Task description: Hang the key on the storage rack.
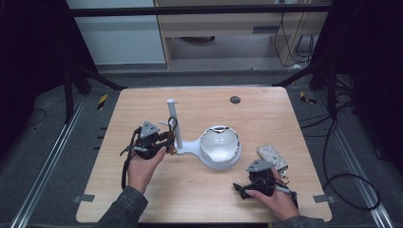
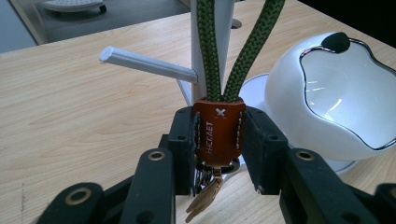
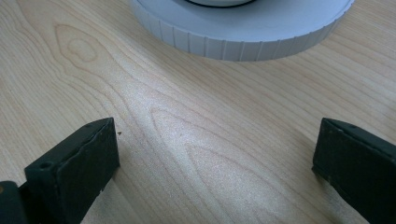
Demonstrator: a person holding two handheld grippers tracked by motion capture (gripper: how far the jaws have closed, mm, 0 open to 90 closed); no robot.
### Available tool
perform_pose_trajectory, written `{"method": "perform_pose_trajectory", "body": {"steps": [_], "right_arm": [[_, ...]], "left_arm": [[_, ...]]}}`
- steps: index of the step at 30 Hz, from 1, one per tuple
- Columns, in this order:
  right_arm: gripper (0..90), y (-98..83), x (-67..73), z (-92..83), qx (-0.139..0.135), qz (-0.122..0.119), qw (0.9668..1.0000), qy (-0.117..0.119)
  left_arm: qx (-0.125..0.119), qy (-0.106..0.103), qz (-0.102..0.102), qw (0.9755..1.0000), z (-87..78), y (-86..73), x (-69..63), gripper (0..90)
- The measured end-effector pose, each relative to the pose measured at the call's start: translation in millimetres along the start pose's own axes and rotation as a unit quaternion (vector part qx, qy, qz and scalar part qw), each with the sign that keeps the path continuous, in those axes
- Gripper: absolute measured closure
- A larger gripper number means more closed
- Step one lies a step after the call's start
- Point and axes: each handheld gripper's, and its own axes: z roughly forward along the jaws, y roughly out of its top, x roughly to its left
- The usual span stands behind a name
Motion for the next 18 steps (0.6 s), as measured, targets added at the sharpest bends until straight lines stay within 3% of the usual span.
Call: {"method": "perform_pose_trajectory", "body": {"steps": [9, 18], "right_arm": [[0.4, 0.0, 0.1, -0.2, 0.001, 0.000, 1.0000, 0.000], [0.3, -0.2, 0.3, -0.2, 0.000, 0.002, 1.0000, -0.001]], "left_arm": [[0.002, 0.000, 0.002, 1.0000, 2.8, 2.3, -0.2, 65.2], [0.002, 0.004, 0.001, 1.0000, 1.5, -3.0, -0.8, 56.9]]}}
